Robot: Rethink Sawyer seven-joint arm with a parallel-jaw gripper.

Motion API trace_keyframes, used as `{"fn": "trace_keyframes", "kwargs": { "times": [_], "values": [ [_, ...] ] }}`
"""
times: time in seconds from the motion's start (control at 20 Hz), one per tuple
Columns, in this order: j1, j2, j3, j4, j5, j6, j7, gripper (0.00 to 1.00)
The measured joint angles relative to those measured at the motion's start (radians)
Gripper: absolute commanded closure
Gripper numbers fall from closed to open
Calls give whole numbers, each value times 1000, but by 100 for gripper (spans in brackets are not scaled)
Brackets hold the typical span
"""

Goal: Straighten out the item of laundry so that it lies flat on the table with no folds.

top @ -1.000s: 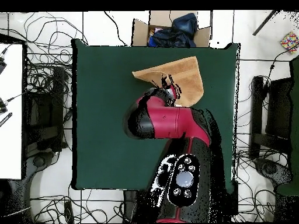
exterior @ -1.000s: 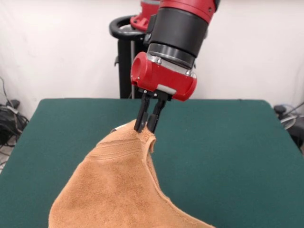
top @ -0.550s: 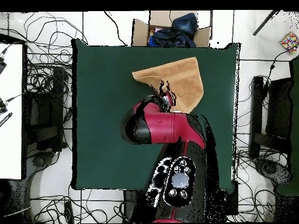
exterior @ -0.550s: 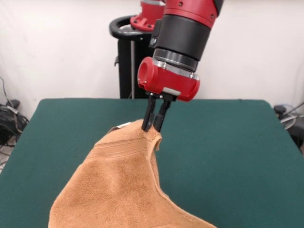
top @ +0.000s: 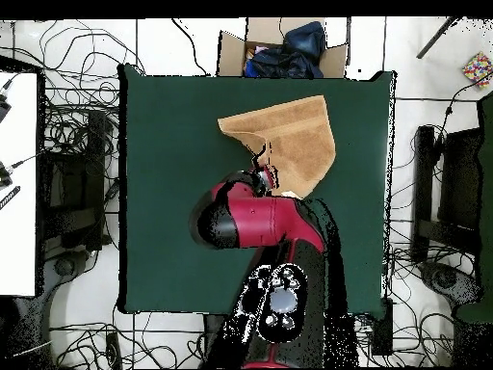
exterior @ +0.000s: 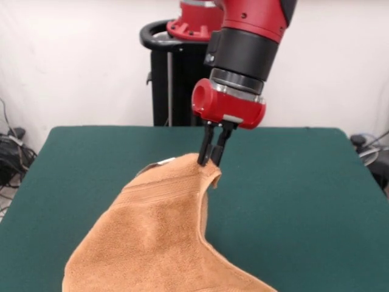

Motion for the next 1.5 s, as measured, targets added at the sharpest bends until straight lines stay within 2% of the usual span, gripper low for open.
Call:
{"fn": "trace_keyframes", "kwargs": {
  "times": [0.7, 1.5],
  "values": [
    [19, 4, 38, 78, 0, 0, 0, 100],
    [-16, 57, 154, 82, 1, 59, 0, 100]
  ]
}}
